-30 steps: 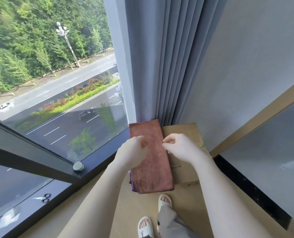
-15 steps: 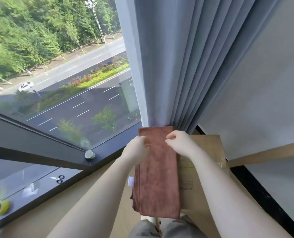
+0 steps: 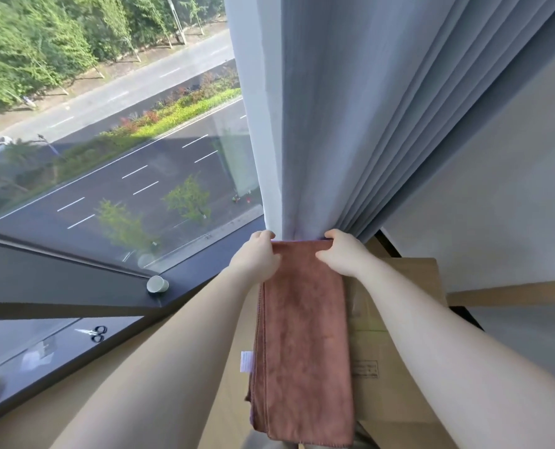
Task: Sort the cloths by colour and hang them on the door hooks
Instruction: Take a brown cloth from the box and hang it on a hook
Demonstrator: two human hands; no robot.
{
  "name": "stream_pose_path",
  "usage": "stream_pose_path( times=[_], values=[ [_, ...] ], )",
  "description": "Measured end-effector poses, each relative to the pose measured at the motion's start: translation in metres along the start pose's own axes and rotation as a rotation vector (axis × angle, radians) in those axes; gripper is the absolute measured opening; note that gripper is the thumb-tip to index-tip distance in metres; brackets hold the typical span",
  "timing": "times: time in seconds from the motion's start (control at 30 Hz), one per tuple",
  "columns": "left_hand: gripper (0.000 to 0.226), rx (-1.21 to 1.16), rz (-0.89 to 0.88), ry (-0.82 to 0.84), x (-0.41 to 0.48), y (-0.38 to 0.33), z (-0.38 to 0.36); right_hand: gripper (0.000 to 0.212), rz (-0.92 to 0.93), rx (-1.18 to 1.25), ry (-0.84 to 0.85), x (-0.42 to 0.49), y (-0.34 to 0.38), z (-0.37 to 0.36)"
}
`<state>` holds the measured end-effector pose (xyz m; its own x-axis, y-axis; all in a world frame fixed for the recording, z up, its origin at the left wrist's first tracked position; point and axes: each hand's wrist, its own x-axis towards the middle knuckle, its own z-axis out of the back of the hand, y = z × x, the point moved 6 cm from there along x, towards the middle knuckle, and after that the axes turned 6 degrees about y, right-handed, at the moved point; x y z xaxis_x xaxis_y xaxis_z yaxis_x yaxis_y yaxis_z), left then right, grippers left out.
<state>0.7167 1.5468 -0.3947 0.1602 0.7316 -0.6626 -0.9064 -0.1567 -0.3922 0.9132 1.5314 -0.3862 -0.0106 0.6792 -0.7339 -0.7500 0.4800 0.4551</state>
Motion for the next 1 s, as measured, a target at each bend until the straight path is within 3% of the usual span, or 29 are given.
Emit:
stream_pose_path(
  times=[0.23,0.5,0.63,0.7,0.9,1.0],
  values=[
    [0.058,0.057,-0.036,0.042,0.025,-0.001,-0.013,0.059,-0.037,0.006,-0.095,0.021,-0.011,-0.009],
    [0.046,0.183,-0.049,-0.068,0.024,0.0,-0.015,0.049,-0.002,0.029,-0.206,0.019,-0.014,-0.008],
    [0.027,0.311,-0.049,-0.103,0.016,-0.002,-0.014,0.015,-0.031,0.047,-0.207,0.017,-0.019,-0.01],
    [0.022,0.35,-0.06,-0.142,0.009,-0.002,-0.013,0.012,-0.043,0.107,-0.218,0.011,-0.019,-0.009],
    [0.012,0.049,-0.053,-0.077,-0.019,-0.001,-0.023,0.008,-0.088,0.57,-0.215,-0.018,-0.029,-0.018],
    [0.012,-0.223,-0.029,-0.13,-0.042,-0.001,-0.025,0.007,-0.088,0.695,-0.23,-0.037,-0.036,-0.026]
  ],
)
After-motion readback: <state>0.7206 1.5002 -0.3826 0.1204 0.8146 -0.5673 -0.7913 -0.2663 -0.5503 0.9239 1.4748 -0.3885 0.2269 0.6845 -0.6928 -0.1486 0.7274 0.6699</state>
